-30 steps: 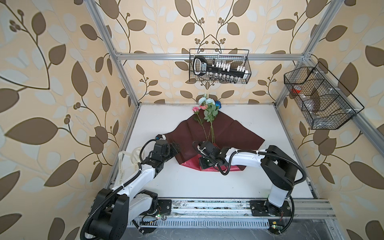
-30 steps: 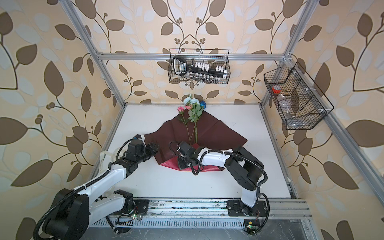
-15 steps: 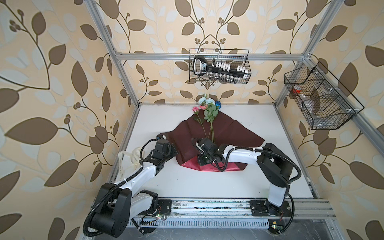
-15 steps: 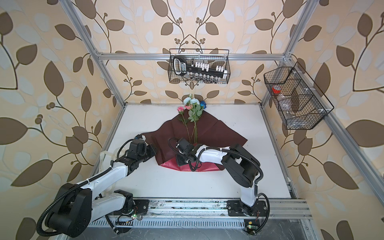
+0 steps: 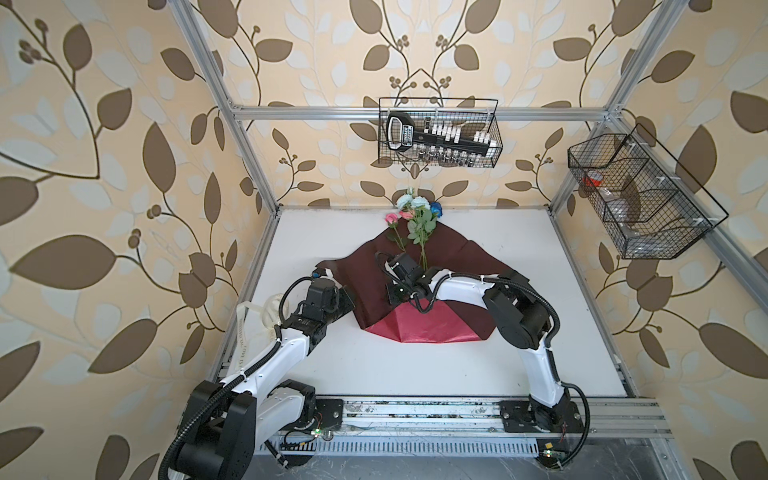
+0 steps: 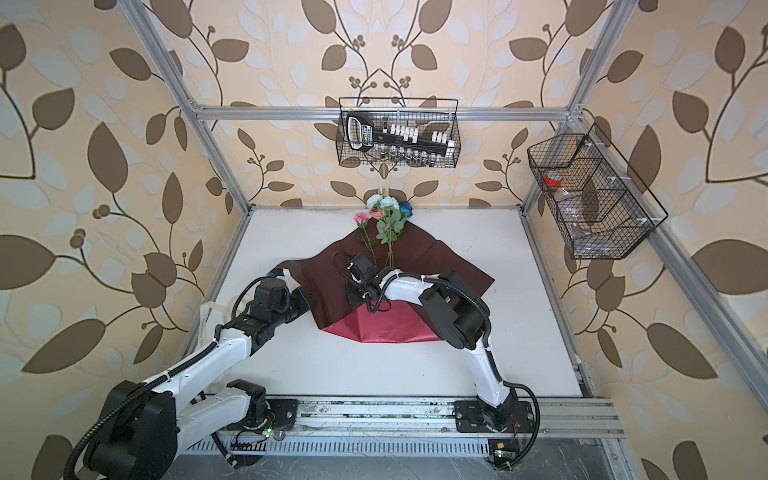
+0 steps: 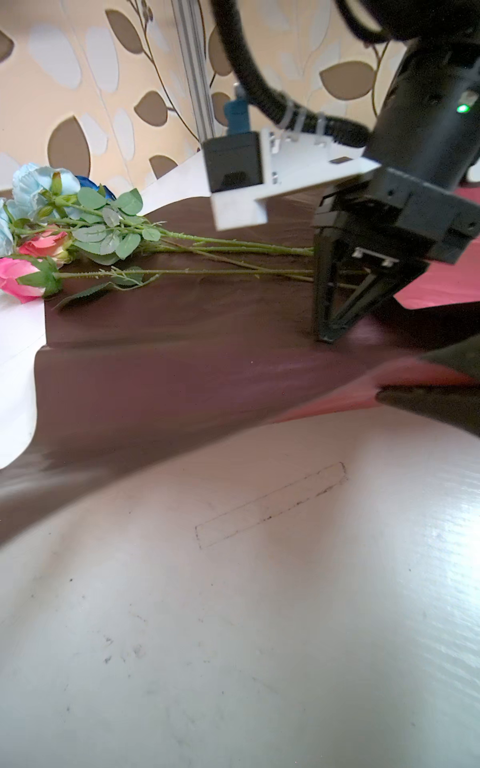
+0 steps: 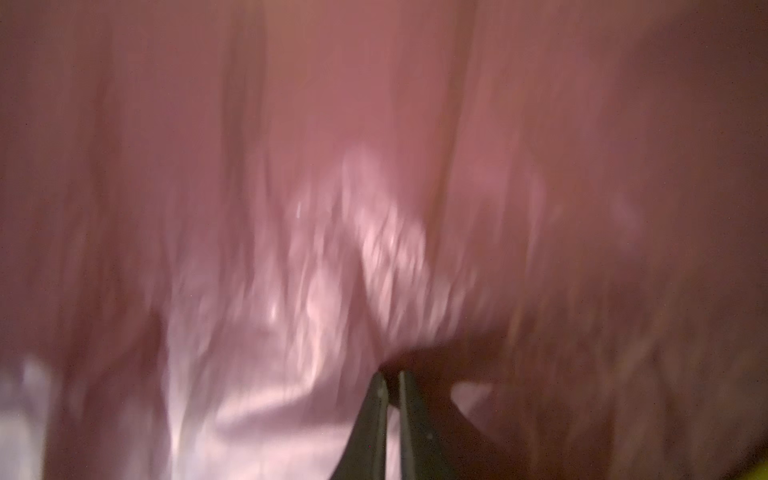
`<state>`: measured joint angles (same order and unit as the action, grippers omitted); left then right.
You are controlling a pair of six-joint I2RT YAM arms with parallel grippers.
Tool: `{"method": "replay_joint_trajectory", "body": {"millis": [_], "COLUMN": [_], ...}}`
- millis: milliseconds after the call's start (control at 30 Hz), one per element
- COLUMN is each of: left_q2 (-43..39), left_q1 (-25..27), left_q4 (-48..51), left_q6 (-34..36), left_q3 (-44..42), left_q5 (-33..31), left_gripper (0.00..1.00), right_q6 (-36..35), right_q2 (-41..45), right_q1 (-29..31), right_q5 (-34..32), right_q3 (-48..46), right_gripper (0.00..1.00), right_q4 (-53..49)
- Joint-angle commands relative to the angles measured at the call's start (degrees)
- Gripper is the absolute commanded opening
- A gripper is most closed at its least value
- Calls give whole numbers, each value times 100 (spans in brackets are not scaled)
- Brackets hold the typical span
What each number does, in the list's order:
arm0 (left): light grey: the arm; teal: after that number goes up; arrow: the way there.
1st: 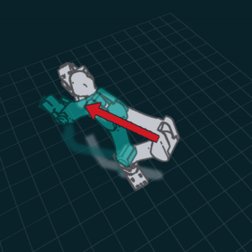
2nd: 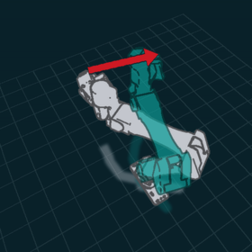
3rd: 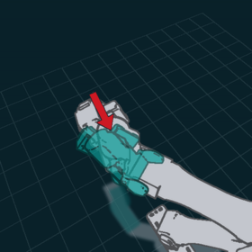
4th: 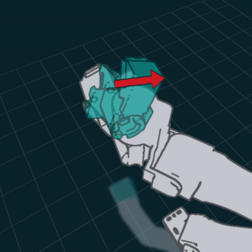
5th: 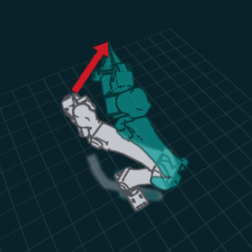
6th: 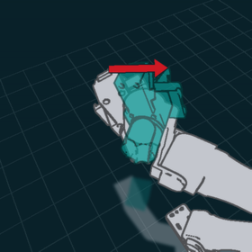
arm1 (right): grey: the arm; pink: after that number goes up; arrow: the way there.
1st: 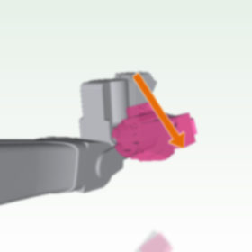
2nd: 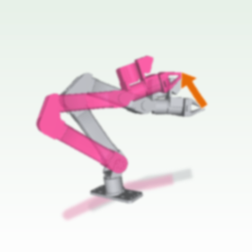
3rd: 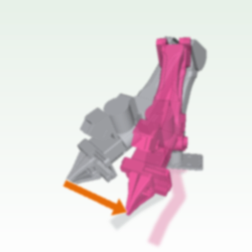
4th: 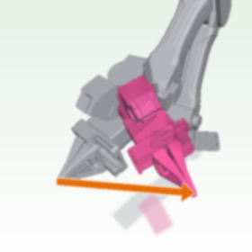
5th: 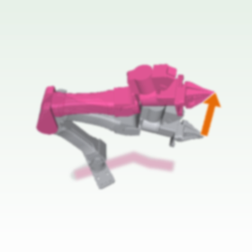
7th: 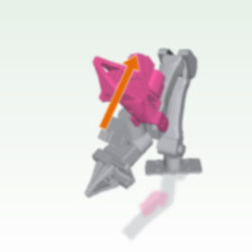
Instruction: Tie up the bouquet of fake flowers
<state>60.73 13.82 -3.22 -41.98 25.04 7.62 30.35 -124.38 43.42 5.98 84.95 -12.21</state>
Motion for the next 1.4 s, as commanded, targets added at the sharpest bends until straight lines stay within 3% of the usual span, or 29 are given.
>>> {"method": "replay_joint_trajectory", "body": {"millis": [0, 300, 467, 600, 767, 967, 1133, 1367], "left_q2": [-96, -191, -306, -375, -392, -183, 38, 250], "left_q1": [-11, 6, 33, 41, 41, 199, 604, 938], "left_q4": [-140, -140, -22, 79, 155, 103, 181, 129], "left_q6": [-30, -82, -74, -30, 52, 159, 213, 124], "left_q3": [35, 106, 207, 278, 378, 601, 886, 1092], "left_q5": [203, 345, 328, 258, 239, 398, 183, 118], "left_gripper": [0, 0, 0, 0, 0, 0, 0, 0], "right_q6": [-177, -310, -422, -513, -233, 254, 875, 1108], "right_q2": [-370, -1251, -946, 138, 1845, 3352, 3646, 3012], "right_q1": [-172, -539, -720, -731, -687, -82, 539, 835], "right_q5": [61, 427, 506, 263, 42, -310, -134, -47], "right_q3": [425, 1568, 1861, 978, -934, -2908, -3680, -3736], "right_gripper": [11, 11, 11, 13, 13, 13, 10, 5], "right_q4": [-45, 1, -255, -135, 96, 265, 608, 938]}}
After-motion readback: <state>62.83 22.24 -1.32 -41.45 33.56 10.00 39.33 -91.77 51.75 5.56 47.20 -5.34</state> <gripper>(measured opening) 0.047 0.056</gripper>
